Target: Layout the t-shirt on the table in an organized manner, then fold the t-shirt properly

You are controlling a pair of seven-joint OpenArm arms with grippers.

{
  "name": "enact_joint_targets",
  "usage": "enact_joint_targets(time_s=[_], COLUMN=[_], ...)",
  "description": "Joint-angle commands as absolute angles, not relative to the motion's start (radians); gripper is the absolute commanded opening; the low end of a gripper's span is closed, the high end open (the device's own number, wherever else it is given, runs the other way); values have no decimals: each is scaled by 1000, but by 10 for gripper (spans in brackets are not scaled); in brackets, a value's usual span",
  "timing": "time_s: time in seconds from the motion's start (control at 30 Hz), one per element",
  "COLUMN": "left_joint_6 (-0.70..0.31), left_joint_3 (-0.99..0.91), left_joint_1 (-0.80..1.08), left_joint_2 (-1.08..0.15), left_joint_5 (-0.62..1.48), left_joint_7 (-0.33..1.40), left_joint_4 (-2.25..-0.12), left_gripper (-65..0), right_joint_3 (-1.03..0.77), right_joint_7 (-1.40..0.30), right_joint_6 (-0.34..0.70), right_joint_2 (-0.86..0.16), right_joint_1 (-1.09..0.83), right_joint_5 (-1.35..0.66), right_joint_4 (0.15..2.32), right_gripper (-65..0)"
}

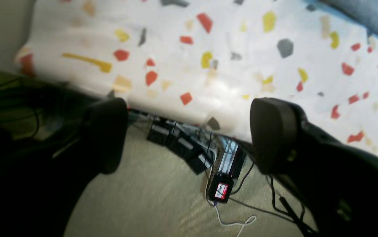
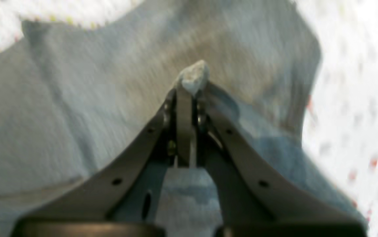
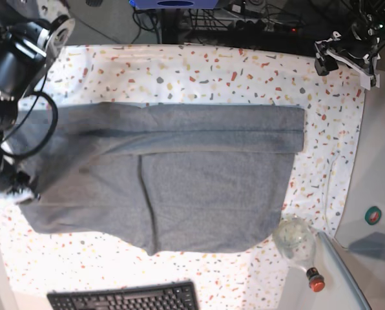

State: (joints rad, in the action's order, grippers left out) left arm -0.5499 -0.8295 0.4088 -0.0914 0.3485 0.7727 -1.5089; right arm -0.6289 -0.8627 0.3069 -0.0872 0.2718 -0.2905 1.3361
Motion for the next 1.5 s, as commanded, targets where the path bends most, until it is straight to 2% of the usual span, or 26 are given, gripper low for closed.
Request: enact_joint_targets(time_s=[0.0, 0.13, 0.3, 0.4, 0.43, 0.5, 0.67, 0.8, 0.97, 1.07, 1.13, 1.27, 1.43, 1.47], left_joint_6=[-553, -553, -553, -553, -553, -553, -553, -549, -515, -516, -516, -516, -516, -516], left_joint_3=[-832, -829, -828, -828, -828, -826, -812, -673, -570, -550, -544, -552, -553, -553], left_joint_1=[407, 406, 387, 363, 348, 315, 237, 214, 217, 209, 196, 185, 173, 173], left_joint_2=[-104, -104, -99, -96, -94, -91, -67, -68, -67, -67, -67, -65, -65, -65], left_joint_5=[369, 366, 360, 367, 367, 360, 358, 358, 361, 367, 367, 369, 369, 369], left_joint_7=[753, 753, 751, 751, 751, 751, 751, 693, 599, 595, 595, 595, 601, 601], left_joint_4=[-1524, -1529, -1518, -1489, -1474, -1445, -1372, -1342, -1302, -1264, -1244, -1208, -1205, -1207], left_gripper=[-97, -97, -97, -97, -97, -97, -97, -97, -97, -105, -176, -390, -638, -650], right_joint_3=[-631, -633, -633, -634, -634, -634, -636, -641, -644, -645, -647, -797, -970, -969], right_joint_7=[-846, -819, -806, -812, -811, -808, -803, -803, -792, -713, -654, -627, -628, -628], right_joint_6=[309, 309, 309, 312, 315, 317, 318, 318, 318, 318, 317, 317, 318, 318], right_joint_2=[-114, -125, -127, -119, -117, -101, -74, -73, -74, -74, -73, -33, -41, -54], right_joint_1=[312, 398, 387, 344, 318, 266, 136, 38, -45, -93, -127, -130, -119, -119], right_joint_5=[-295, -295, -295, -300, -302, -302, -302, -302, -302, -302, -302, -360, -532, -541], right_joint_4=[1326, 1205, 1182, 1213, 1241, 1317, 1520, 1639, 1692, 1682, 1679, 1612, 1440, 1411], right_gripper=[-650, -650, -650, -371, -297, -213, -207, -209, -209, -209, -210, -203, -203, -203])
